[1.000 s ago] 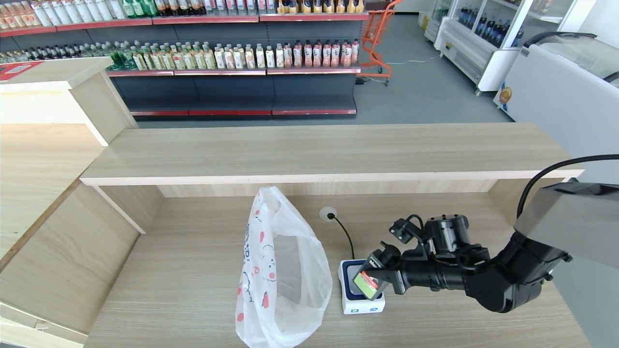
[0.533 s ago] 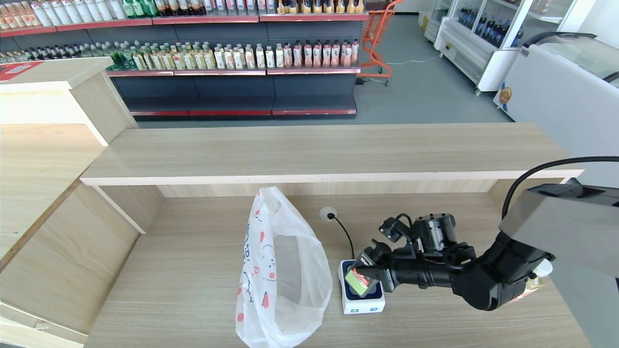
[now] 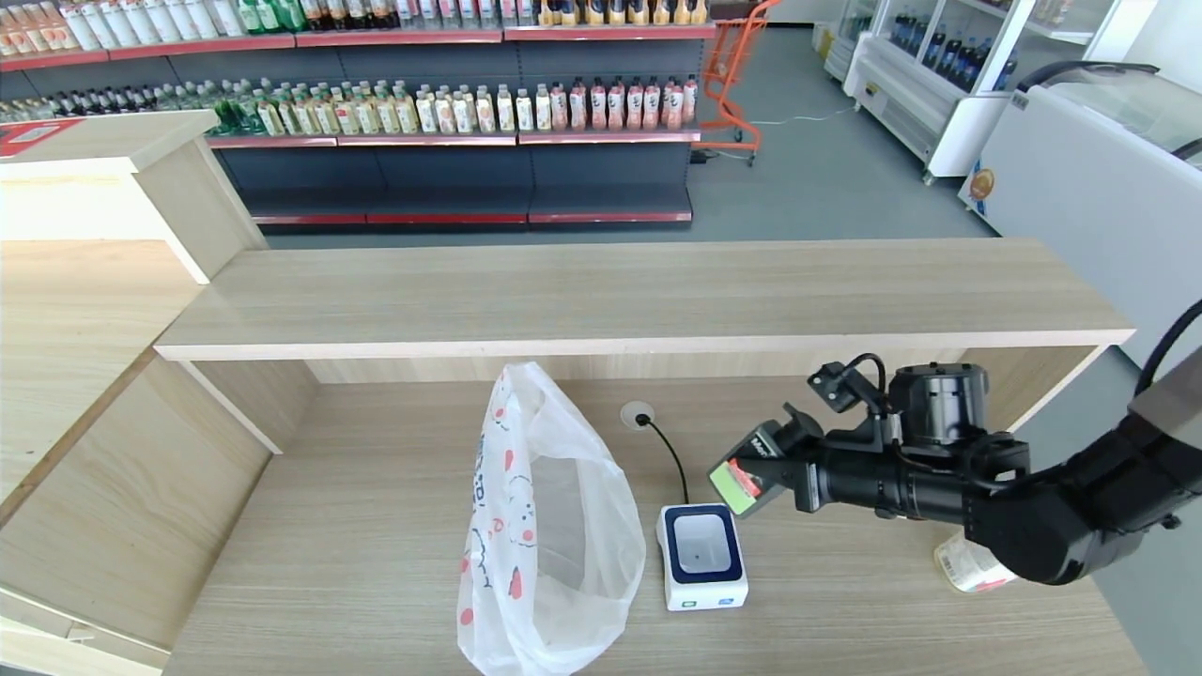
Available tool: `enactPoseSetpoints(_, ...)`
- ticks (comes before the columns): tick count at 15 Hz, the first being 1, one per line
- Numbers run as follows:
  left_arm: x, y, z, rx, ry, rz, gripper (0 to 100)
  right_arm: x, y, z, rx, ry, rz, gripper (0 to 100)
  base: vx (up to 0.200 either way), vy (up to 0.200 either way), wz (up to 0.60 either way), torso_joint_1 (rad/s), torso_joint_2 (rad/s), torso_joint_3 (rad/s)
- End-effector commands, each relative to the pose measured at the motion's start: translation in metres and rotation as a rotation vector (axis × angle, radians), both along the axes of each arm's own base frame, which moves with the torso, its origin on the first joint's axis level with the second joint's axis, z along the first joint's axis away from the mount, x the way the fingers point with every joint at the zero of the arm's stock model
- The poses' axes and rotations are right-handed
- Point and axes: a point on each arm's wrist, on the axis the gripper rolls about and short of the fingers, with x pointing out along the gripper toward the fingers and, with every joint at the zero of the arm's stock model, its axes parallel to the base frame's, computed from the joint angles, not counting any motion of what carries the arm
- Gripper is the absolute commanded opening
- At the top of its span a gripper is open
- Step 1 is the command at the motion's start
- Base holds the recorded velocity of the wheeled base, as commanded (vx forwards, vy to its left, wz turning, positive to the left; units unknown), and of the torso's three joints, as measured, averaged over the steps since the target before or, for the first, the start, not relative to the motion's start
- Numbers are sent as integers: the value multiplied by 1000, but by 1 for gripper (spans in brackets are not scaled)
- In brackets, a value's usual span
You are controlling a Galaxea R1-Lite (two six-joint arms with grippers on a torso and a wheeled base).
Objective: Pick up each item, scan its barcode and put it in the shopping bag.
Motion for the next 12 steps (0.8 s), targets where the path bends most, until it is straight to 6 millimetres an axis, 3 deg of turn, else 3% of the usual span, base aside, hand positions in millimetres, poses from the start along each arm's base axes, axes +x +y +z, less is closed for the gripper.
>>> enactPoseSetpoints(1,0,0,0,0,-1,0,100,-40,-18,47,70,-82,-38,0,0,0,0,0,0,0)
enactPoseSetpoints(4,0,0,0,0,-1,0,100,-55,-25,38,54,-41,-57,0,0,0,0,0,0,0)
enactPoseSetpoints(10,0,0,0,0,-1,-1,100,-61,-29,31,29,-21,-104,0,0,0,0,0,0,0)
enactPoseSetpoints(12,0,0,0,0,-1,0,100,-62,-29,32,29,-21,-103,0,-200,0,0,2,0,2)
